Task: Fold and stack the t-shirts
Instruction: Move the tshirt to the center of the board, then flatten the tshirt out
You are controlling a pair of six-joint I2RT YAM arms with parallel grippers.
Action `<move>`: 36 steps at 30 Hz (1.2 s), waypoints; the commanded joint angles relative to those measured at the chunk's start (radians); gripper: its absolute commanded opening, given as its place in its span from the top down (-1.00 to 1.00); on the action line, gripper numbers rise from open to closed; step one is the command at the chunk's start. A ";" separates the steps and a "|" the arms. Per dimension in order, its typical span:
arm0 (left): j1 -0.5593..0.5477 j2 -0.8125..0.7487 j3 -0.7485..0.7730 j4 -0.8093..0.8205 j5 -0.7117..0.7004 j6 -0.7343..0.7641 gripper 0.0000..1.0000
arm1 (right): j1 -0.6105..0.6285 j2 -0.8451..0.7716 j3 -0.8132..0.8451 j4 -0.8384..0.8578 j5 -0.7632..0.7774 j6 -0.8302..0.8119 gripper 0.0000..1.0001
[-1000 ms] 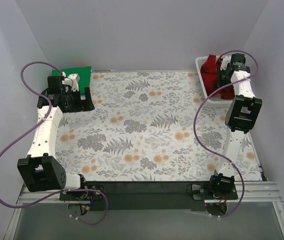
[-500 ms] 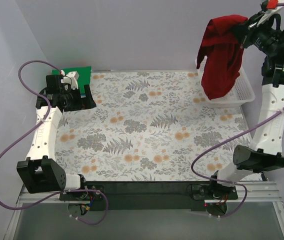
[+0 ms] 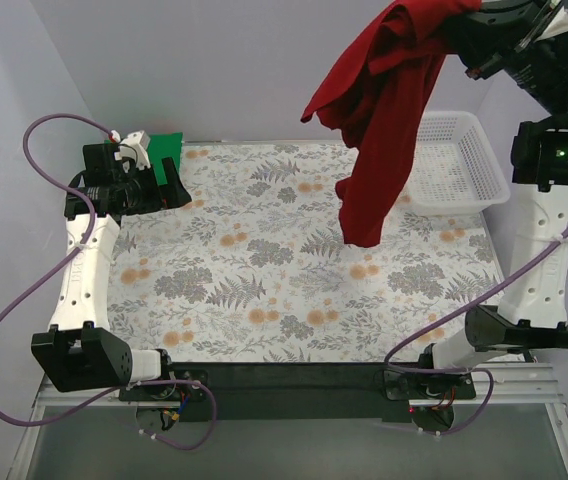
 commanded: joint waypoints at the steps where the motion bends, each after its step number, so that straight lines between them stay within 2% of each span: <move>1: 0.003 -0.030 0.031 0.009 0.020 -0.030 -0.96 | 0.106 -0.061 -0.051 0.160 0.054 0.010 0.97; 5: 0.001 -0.032 0.023 0.021 0.009 -0.036 -0.96 | 0.301 -0.118 -0.220 0.114 0.077 -0.057 0.97; 9: 0.001 -0.043 0.014 0.023 0.009 -0.030 -0.96 | 0.435 -0.172 -0.438 0.003 0.118 -0.148 0.97; 10: 0.001 -0.049 0.008 0.023 0.014 -0.026 -0.96 | 0.480 -0.180 -0.483 -0.062 0.121 -0.208 0.92; 11: 0.001 -0.058 -0.004 0.021 0.017 -0.020 -0.96 | 0.507 -0.184 -0.574 -0.111 0.129 -0.250 0.70; 12: 0.001 -0.063 -0.010 0.021 0.020 -0.003 -0.96 | 0.528 -0.189 -0.615 -0.159 0.146 -0.298 0.05; 13: 0.001 -0.066 -0.017 0.018 0.026 0.006 -0.96 | 0.559 -0.187 -0.656 -0.281 0.144 -0.369 -0.56; 14: 0.001 -0.067 -0.021 0.014 0.026 0.016 -0.96 | 0.567 -0.181 -0.684 -0.344 0.144 -0.419 -0.96; 17: 0.001 -0.070 -0.041 -0.002 0.023 0.051 -0.96 | 0.559 -0.151 -0.761 -0.564 0.198 -0.546 -0.97; 19: 0.003 -0.075 -0.070 -0.008 0.047 0.095 -0.96 | 0.539 -0.167 -0.860 -0.610 0.262 -0.600 -0.97; 22: 0.001 -0.072 -0.107 -0.038 0.154 0.187 -0.97 | 0.528 -0.160 -0.983 -0.715 0.279 -0.680 -0.92; 23: 0.000 -0.072 -0.113 -0.070 0.264 0.230 -0.96 | 0.528 -0.152 -1.011 -0.728 0.286 -0.694 -0.90; 25: 0.000 -0.076 -0.153 -0.100 0.349 0.298 -0.96 | 0.527 -0.117 -1.085 -0.742 0.301 -0.698 -0.74; 26: -0.006 -0.081 -0.171 -0.103 0.374 0.342 -0.95 | 0.527 -0.100 -1.100 -0.741 0.312 -0.698 -0.70; 27: -0.021 -0.086 -0.194 -0.098 0.377 0.356 -0.92 | 0.522 -0.057 -1.107 -0.741 0.331 -0.695 -0.58; 29: -0.052 -0.078 -0.260 -0.069 0.338 0.385 -0.83 | 0.512 0.007 -1.117 -0.742 0.339 -0.682 -0.41; 31: -0.074 -0.060 -0.315 -0.049 0.261 0.408 -0.69 | 0.507 0.040 -1.121 -0.735 0.312 -0.660 -0.34; 32: -0.113 -0.041 -0.332 -0.037 0.232 0.408 -0.66 | 0.508 0.069 -1.133 -0.729 0.300 -0.651 -0.33; 36: -0.149 0.005 -0.397 0.084 0.077 0.364 -0.49 | 0.512 0.138 -1.155 -0.681 0.301 -0.608 -0.32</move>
